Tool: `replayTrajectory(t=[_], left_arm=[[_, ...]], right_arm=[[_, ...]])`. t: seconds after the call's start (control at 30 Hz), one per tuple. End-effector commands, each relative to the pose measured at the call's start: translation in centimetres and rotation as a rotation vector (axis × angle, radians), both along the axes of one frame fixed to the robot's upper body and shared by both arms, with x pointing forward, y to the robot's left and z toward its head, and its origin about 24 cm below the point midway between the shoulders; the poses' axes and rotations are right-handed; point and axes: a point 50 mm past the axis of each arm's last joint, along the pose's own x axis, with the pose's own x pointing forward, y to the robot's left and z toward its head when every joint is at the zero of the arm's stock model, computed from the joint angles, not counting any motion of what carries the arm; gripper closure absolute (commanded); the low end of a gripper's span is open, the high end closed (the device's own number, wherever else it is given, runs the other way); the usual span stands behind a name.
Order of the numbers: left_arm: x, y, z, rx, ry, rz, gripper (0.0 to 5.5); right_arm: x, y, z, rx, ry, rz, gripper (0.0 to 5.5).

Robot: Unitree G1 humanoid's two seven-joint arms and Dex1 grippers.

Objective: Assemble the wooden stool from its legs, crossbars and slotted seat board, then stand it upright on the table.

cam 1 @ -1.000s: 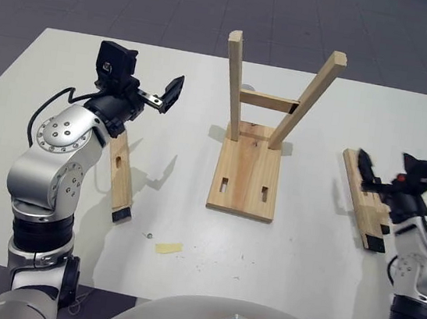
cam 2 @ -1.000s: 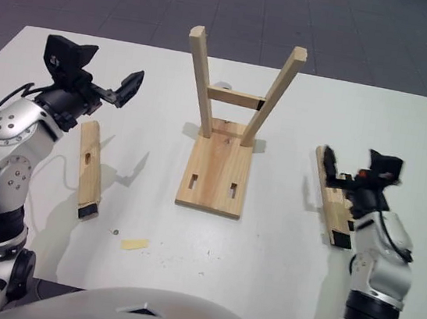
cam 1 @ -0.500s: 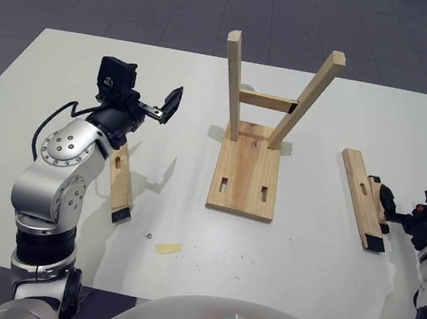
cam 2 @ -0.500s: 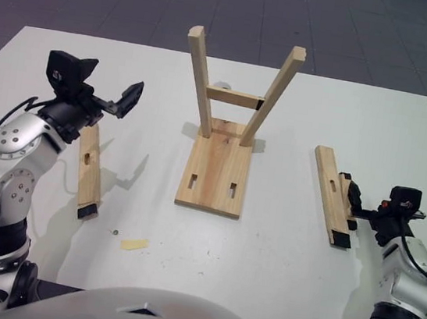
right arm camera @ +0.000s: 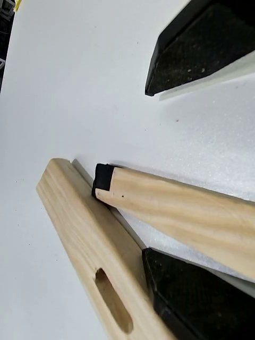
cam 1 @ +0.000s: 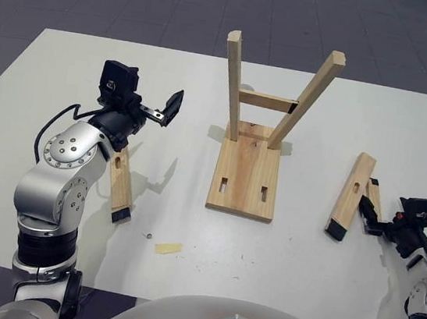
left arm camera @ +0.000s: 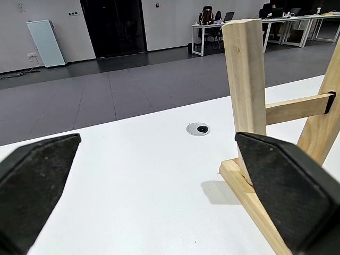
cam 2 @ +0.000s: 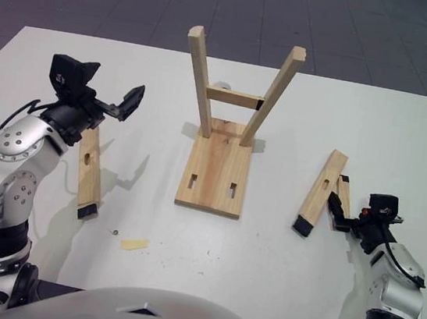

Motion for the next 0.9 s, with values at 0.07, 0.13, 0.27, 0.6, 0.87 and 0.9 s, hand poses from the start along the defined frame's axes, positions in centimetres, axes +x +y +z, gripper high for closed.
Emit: replayTrajectory(t=[0.07,0.13,0.27,0.6,0.87,0.9], left_arm=[[-0.2,-0.2,-0.1,0.01,0.006,0.001,0.1],[-0.2,-0.1,0.0,0.012,0.006,0.004,0.1],[-0.3,-0.3,-0.2,0.024,0.021,-0.008,0.1],[-0.5,-1.2,-0.5,0.044,0.043,-0.051,0.1],[-0.5,-1.4,-0.4,0.022,0.045,-0.056,0.1],[-0.5,-1.5,-0.4,0.02,0.045,-0.059,0.1]], right_arm=[[-1.3,0.1,-2.0,0.029,0.176,-0.04,0.34],[-2.4,0.0,-3.2,0.149,0.298,-0.142,0.52],[-4.4,0.5,-4.6,0.155,0.486,-0.169,1.25],[-3.1,1.7,-3.8,0.07,0.519,-0.112,2.77],[-2.7,1.8,-4.0,0.119,0.532,-0.191,3.82],[-2.5,1.8,-3.9,0.11,0.523,-0.192,3.99]])
